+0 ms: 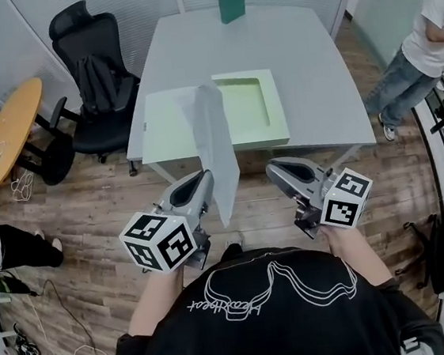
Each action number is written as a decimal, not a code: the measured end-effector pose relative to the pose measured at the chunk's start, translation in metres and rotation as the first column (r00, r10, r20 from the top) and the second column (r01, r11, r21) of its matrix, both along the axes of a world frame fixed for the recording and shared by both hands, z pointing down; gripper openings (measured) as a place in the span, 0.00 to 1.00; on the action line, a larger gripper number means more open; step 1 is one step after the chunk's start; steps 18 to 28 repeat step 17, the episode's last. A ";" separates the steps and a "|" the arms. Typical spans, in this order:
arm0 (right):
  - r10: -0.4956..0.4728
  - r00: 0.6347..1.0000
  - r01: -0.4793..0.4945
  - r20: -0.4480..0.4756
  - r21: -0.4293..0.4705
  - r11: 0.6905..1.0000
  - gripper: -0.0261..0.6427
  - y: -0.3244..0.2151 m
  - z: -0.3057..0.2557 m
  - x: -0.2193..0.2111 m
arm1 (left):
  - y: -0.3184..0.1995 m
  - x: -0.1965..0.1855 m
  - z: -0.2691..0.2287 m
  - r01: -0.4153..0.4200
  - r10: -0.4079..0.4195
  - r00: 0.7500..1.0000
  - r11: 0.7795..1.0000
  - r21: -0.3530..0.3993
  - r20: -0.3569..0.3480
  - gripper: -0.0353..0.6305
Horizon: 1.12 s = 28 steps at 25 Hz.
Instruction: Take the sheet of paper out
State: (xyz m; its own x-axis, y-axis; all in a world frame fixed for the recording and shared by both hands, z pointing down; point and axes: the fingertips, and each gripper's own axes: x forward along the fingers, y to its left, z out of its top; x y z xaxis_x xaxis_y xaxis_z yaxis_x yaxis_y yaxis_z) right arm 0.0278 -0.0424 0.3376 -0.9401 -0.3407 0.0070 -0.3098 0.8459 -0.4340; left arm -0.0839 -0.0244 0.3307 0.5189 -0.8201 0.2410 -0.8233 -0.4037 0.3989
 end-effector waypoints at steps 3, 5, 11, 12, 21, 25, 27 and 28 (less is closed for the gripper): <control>-0.001 1.000 0.001 0.002 0.003 1.000 0.05 0.008 0.002 0.005 | 0.008 0.005 0.000 0.001 -0.001 1.000 1.000 0.006 0.002 0.07; -0.001 1.000 0.001 0.002 0.006 1.000 0.05 0.008 0.004 0.006 | 0.008 0.006 0.002 0.005 -0.005 1.000 1.000 0.008 0.003 0.07; -0.004 1.000 0.004 0.000 0.019 1.000 0.05 0.020 0.007 0.018 | 0.019 0.023 0.006 -0.008 0.008 1.000 1.000 0.012 0.025 0.07; -0.004 1.000 0.004 0.002 0.021 1.000 0.05 0.021 0.007 0.019 | 0.020 0.024 0.006 -0.009 0.009 0.999 1.000 0.013 0.034 0.07; -0.004 1.000 0.004 0.007 0.032 0.999 0.05 0.022 0.003 0.019 | 0.023 0.020 0.004 -0.004 0.003 0.998 1.000 0.019 0.055 0.07; -0.004 1.000 0.004 0.007 0.032 0.999 0.05 0.022 0.003 0.019 | 0.023 0.020 0.004 -0.004 0.003 0.998 1.000 0.019 0.055 0.07; -0.004 1.000 0.004 0.007 0.032 0.999 0.05 0.022 0.003 0.019 | 0.023 0.020 0.004 -0.004 0.003 0.998 1.000 0.019 0.055 0.07; -0.004 1.000 0.004 0.007 0.032 0.999 0.05 0.022 0.003 0.019 | 0.023 0.020 0.004 -0.004 0.003 0.998 1.000 0.019 0.055 0.07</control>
